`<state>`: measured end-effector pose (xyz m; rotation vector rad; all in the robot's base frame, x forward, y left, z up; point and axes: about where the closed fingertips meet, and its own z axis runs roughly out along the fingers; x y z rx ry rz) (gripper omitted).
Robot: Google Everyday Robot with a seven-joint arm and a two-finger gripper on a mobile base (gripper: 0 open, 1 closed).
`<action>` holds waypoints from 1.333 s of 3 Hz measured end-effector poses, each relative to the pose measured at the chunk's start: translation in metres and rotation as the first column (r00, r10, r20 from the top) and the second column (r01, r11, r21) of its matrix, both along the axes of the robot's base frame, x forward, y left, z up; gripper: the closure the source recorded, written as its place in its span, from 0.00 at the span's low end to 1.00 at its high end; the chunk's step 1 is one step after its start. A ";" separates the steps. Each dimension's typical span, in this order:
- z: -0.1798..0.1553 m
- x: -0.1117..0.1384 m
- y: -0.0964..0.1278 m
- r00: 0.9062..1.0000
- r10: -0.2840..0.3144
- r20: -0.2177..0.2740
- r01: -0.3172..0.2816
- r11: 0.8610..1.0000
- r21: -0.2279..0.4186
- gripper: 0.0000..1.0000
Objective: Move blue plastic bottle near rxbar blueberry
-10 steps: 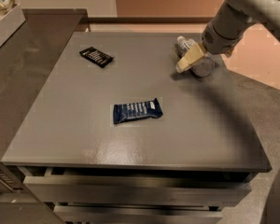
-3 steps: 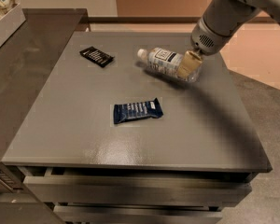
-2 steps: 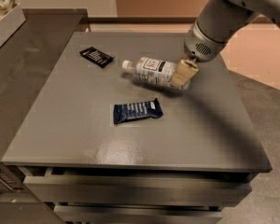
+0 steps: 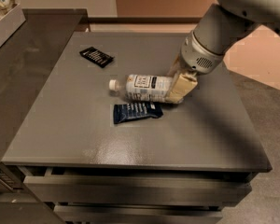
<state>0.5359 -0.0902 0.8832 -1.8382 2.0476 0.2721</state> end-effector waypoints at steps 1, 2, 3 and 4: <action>-0.005 -0.003 0.000 0.999 0.034 -0.013 -0.034 0.999 0.013 0.52; -0.004 -0.004 0.001 0.999 0.033 -0.011 -0.033 0.999 0.012 0.30; -0.004 -0.004 0.002 0.999 0.035 -0.010 -0.035 0.999 0.011 0.06; -0.004 -0.004 0.003 0.999 0.036 -0.009 -0.035 0.999 0.011 0.00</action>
Offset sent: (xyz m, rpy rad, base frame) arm -0.0029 0.0000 -0.0042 0.0115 0.0124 0.0296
